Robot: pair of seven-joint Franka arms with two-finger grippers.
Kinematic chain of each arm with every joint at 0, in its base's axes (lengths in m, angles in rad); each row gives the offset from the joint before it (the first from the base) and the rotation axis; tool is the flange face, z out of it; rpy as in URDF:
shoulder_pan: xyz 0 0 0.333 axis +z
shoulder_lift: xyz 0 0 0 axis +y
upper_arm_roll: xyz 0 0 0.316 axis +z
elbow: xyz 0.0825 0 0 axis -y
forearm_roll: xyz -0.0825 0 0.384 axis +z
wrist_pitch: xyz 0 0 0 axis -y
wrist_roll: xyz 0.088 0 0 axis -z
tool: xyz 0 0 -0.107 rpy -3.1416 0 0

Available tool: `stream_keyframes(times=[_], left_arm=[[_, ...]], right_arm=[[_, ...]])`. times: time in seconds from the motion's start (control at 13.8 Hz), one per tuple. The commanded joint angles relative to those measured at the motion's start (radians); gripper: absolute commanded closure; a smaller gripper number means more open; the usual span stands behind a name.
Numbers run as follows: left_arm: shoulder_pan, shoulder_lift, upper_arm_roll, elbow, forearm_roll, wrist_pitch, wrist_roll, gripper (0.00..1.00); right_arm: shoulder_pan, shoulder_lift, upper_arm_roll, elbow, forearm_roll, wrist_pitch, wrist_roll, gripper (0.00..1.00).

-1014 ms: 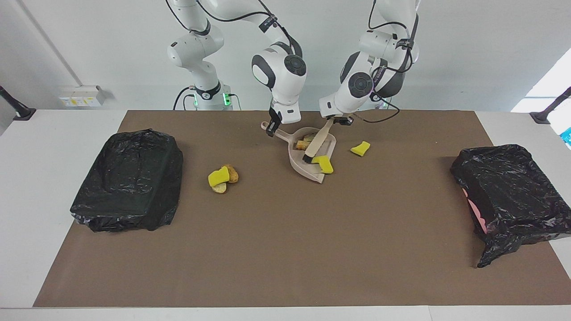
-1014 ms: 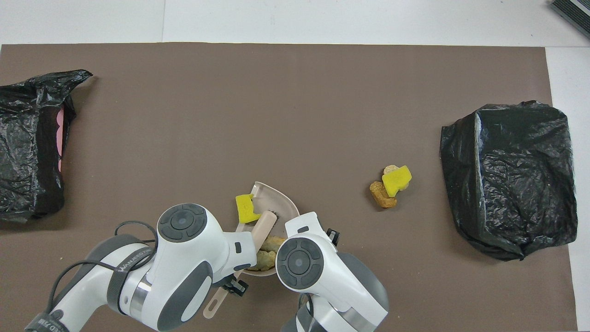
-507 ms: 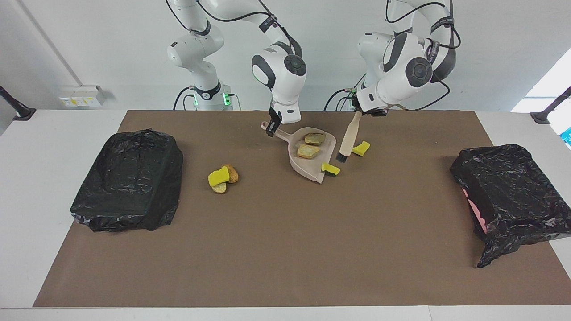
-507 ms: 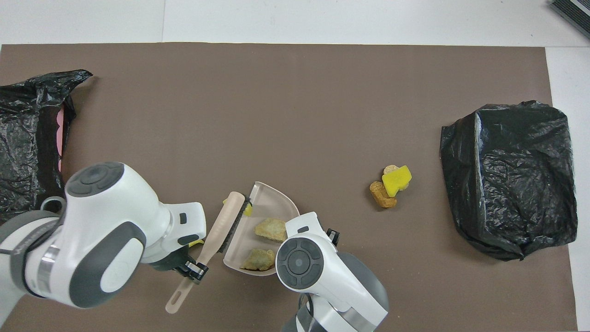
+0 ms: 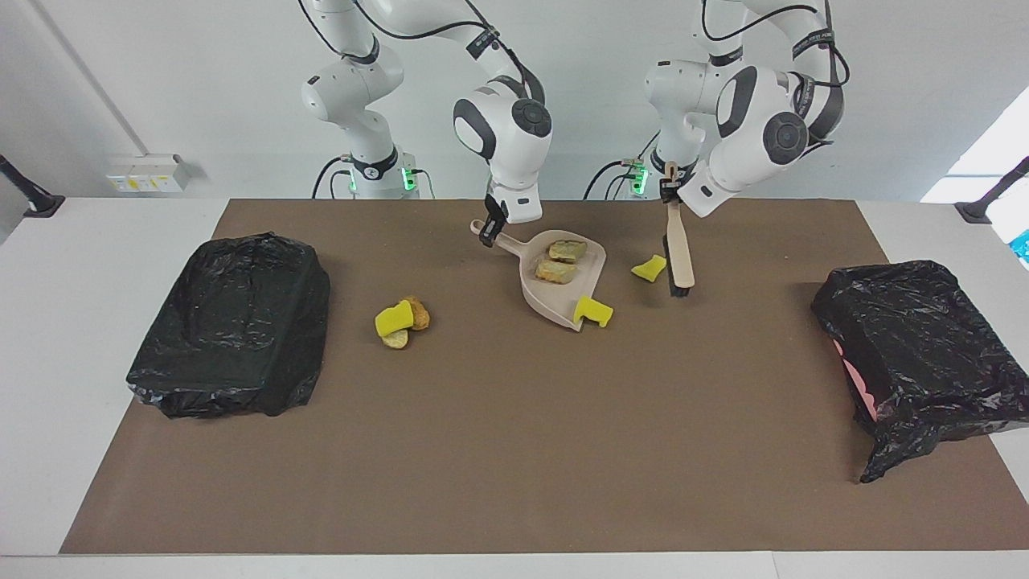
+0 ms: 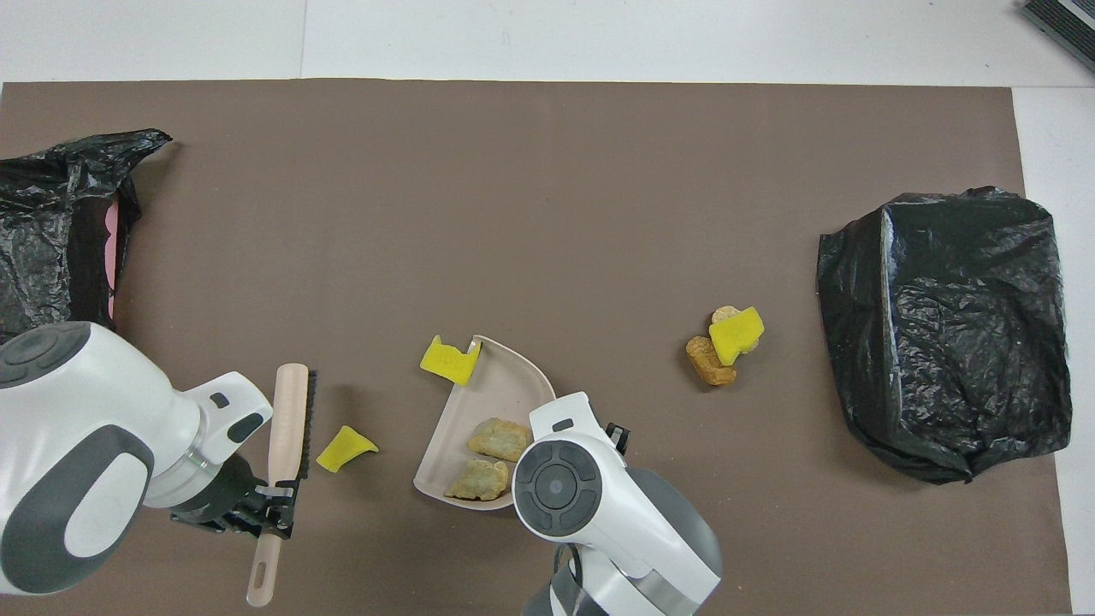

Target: Sweep and dump trash in bin

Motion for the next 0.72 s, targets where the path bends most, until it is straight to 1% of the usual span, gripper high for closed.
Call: stream_keyframes(times=[0.0, 0.07, 0.22, 0.29, 0.43, 0.51, 0.65], left_arm=[[0.003, -0.134, -0.021, -0.135, 0.009, 0.071, -0.191, 1.0], [-0.006, -0.156, -0.028, -0.169, 0.009, 0.099, -0.278, 1.0], [-0.042, -0.16, -0.03, -0.221, -0.007, 0.149, -0.397, 1.0], [-0.049, -0.156, -0.032, -0.245, -0.032, 0.179, -0.417, 1.0], [-0.096, -0.15, -0.03, -0.284, -0.049, 0.241, -0.442, 1.0], [-0.127, -0.134, -0.03, -0.283, -0.049, 0.257, -0.452, 1.0], [-0.215, -0.09, -0.029, -0.278, -0.047, 0.33, -0.428, 1.0]], right_arm=[[-0.013, -0.004, 0.004, -0.01, -0.013, 0.03, -0.024, 1.0], [-0.014, -0.004, 0.006, -0.01, -0.013, 0.03, -0.024, 1.0], [-0.014, -0.004, 0.004, -0.01, -0.013, 0.03, -0.024, 1.0], [-0.014, -0.004, 0.006, -0.009, -0.013, 0.03, -0.024, 1.0], [-0.014, -0.004, 0.004, -0.01, -0.013, 0.03, -0.024, 1.0], [-0.014, -0.004, 0.004, -0.009, -0.013, 0.03, -0.024, 1.0], [-0.014, -0.004, 0.004, -0.01, -0.013, 0.03, -0.024, 1.0]])
